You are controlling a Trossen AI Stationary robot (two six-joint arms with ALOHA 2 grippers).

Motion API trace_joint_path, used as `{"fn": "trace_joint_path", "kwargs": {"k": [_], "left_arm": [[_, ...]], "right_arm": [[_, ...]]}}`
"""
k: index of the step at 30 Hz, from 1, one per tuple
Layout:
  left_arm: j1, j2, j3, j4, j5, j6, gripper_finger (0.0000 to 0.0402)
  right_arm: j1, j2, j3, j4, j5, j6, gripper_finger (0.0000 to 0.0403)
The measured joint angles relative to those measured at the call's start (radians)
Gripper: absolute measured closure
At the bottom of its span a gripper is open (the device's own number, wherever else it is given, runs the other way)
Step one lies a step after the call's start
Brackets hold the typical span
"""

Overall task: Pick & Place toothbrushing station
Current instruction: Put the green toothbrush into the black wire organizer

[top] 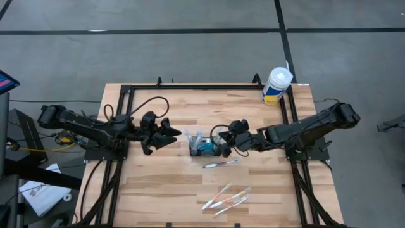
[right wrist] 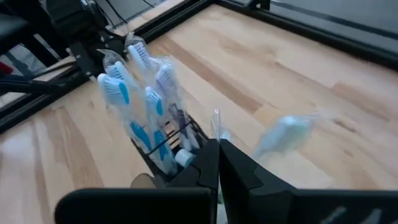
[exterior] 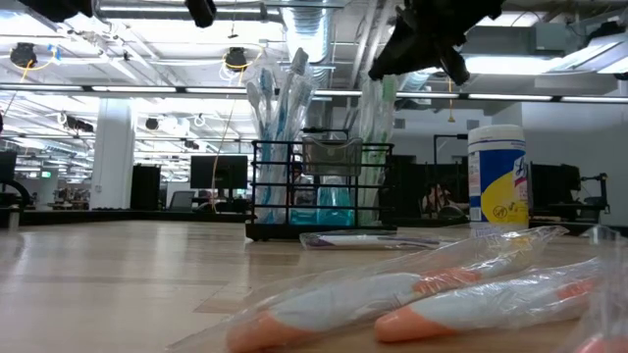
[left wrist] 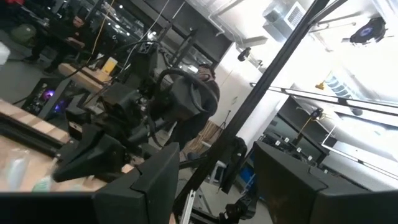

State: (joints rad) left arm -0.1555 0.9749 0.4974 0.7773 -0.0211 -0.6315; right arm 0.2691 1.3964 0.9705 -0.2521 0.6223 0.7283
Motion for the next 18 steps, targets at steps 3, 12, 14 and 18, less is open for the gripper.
{"fn": "trace_joint_path", "kwargs": {"k": [3,12,14,18], "left_arm": [[0.000,0.000,-0.015,0.000,-0.008,0.000,0.0204],[0.000,0.000,-0.028,0.002,-0.031,-0.001,0.0204],[0.000,0.000,-0.028,0.004,-0.031,-0.001,0.0204],[0.000,0.000,-0.028,0.010,-0.041,-0.001,0.0204]], "right_arm": [[0.012,-0.001,-0.032,0.054,-0.001,0.014,0.0403],[0.017,-0.002,-0.060,0.103,-0.043,-0.002,0.0403],[0.017,-0.001,-0.061,0.111,-0.042,-0.002,0.0402],[-0.001,-0.035,-0.050,0.112,-0.121,-0.004,0.0380]]}}
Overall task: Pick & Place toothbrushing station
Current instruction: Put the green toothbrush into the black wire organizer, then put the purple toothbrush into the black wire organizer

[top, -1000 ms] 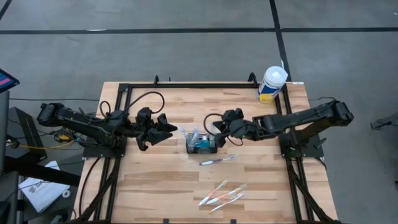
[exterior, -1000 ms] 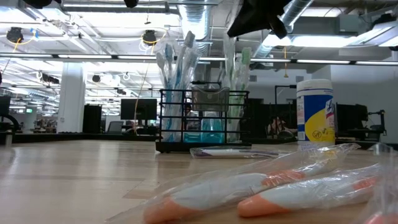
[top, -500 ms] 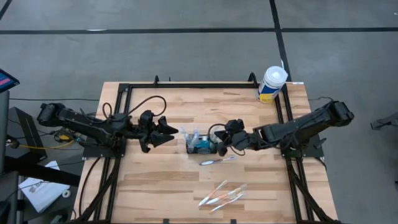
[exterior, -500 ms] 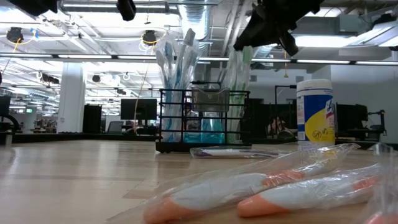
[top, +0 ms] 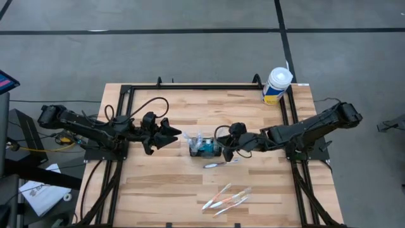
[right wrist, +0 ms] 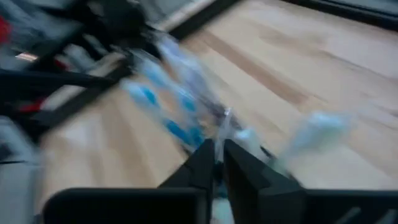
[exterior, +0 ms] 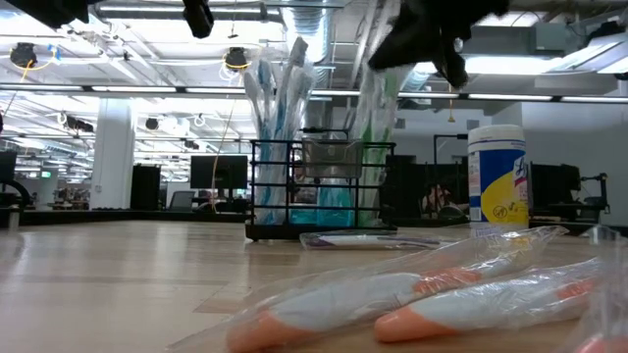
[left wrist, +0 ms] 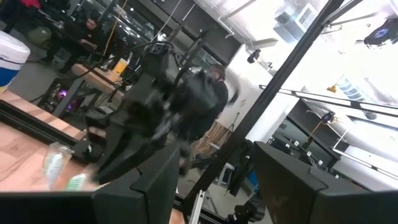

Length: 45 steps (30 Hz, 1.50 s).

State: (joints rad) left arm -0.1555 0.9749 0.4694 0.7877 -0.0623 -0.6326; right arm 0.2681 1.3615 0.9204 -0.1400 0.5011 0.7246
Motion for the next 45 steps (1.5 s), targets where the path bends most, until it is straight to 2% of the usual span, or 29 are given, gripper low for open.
{"fn": "trace_joint_path", "kwargs": {"k": [3,11,16,22,25,28,30,33,40,45], "left_arm": [[0.000,0.000,0.000,0.004,0.000,0.000,0.0204],[0.000,0.000,0.000,0.007,0.000,0.000,0.0204],[0.000,0.000,0.000,0.006,0.000,0.004,0.0204],[0.046,0.000,0.000,0.007,0.000,0.005,0.0204],[0.086,0.000,0.000,0.005,0.021,0.006,0.0204],[0.103,0.000,0.004,-0.022,0.028,0.007,0.0204],[0.102,0.000,0.037,-0.108,0.036,0.026,0.0204],[0.103,0.004,0.131,-0.297,0.090,0.058,0.0204],[0.108,0.091,0.410,-0.739,0.140,0.183,0.0204],[0.150,0.152,0.536,-0.858,0.173,0.274,0.0204]], "right_arm": [[-0.024,-0.051,0.031,0.007,-0.060,-0.033,0.0338],[-0.084,-0.183,0.092,-0.062,-0.081,-0.118,0.0206],[-0.087,-0.229,0.125,-0.078,-0.084,-0.146,0.0161],[-0.076,-0.270,0.237,-0.093,-0.081,-0.260,0.0166],[-0.053,-0.273,0.327,-0.247,-0.077,-0.287,0.0179],[-0.005,-0.257,0.403,-0.464,-0.075,-0.229,0.0193],[0.039,-0.246,0.425,-0.570,-0.074,-0.170,0.0203],[0.106,-0.241,0.428,-0.639,-0.061,-0.108,0.0214],[0.154,-0.230,0.429,-0.664,-0.002,-0.042,0.0216],[0.143,-0.229,0.429,-0.653,0.070,0.034,0.0210]]}}
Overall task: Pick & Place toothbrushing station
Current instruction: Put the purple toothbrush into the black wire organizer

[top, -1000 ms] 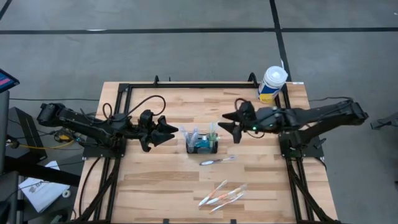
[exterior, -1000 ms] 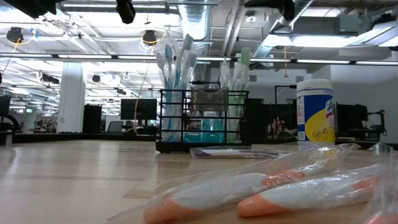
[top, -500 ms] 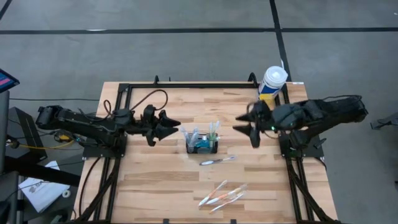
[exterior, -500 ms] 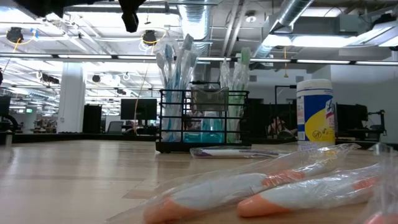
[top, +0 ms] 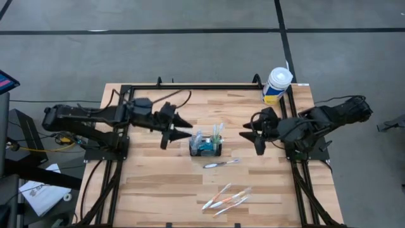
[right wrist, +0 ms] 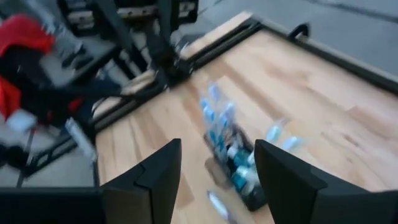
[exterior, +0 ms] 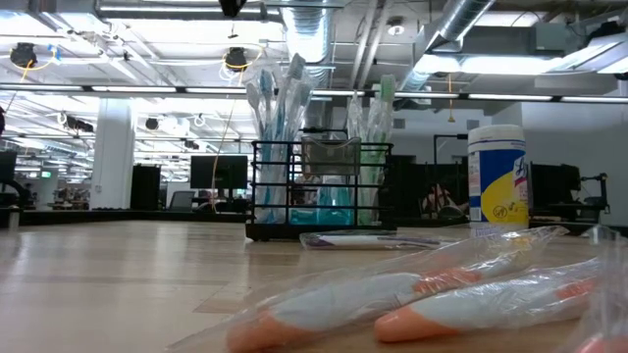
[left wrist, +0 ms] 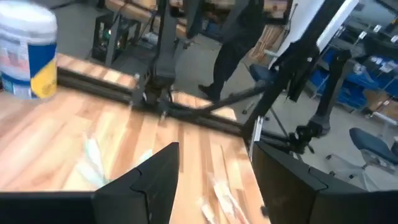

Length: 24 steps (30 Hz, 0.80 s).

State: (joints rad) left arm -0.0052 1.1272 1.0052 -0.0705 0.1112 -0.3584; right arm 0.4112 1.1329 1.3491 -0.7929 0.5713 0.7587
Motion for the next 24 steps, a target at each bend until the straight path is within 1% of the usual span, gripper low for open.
{"fn": "trace_joint_path", "kwargs": {"k": [4,8,14,24], "left_arm": [[0.068,0.018,0.034,-0.029,0.050,0.010,0.0204],[0.107,0.017,0.034,-0.046,0.064,0.094,0.0204],[0.170,0.009,0.034,-0.054,0.120,0.154,0.0204],[0.240,0.004,0.034,-0.071,0.131,0.221,0.0204]], "right_arm": [[-0.001,0.004,0.000,0.044,0.092,0.053,0.0209],[-0.003,0.029,-0.002,0.091,0.163,0.066,0.0212],[-0.018,0.086,0.000,0.097,0.197,0.156,0.0216],[-0.066,0.149,0.000,0.090,0.189,0.310,0.0214]]}}
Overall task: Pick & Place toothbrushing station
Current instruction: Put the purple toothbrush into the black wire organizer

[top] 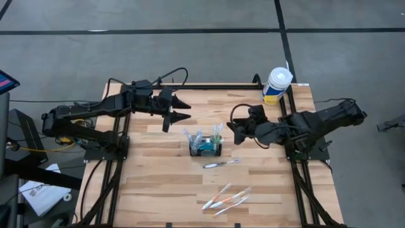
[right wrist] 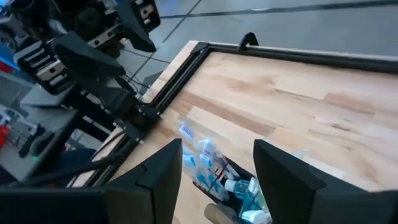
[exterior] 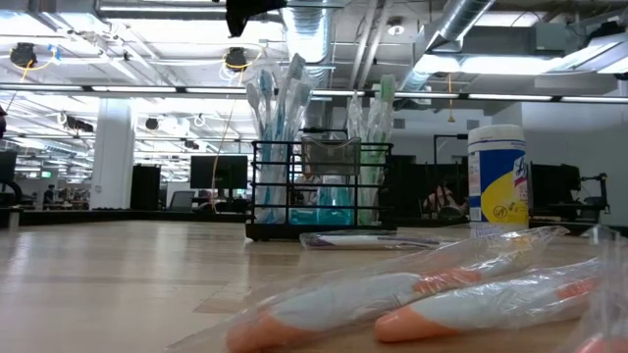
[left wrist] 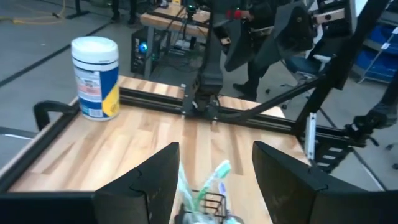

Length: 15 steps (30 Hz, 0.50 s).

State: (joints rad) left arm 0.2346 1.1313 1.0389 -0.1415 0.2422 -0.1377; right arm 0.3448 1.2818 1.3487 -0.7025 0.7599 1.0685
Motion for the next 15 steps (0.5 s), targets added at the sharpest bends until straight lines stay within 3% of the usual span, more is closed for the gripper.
{"fn": "trace_joint_path", "kwargs": {"k": [11,15], "left_arm": [[0.066,0.001,-0.035,-0.002,0.003,0.051,0.0204],[0.102,0.015,-0.067,-0.027,0.108,0.026,0.0204]], "right_arm": [[-0.057,0.000,0.000,-0.022,-0.003,0.114,0.0218],[-0.084,-0.001,0.000,-0.035,-0.004,0.144,0.0220]]}}
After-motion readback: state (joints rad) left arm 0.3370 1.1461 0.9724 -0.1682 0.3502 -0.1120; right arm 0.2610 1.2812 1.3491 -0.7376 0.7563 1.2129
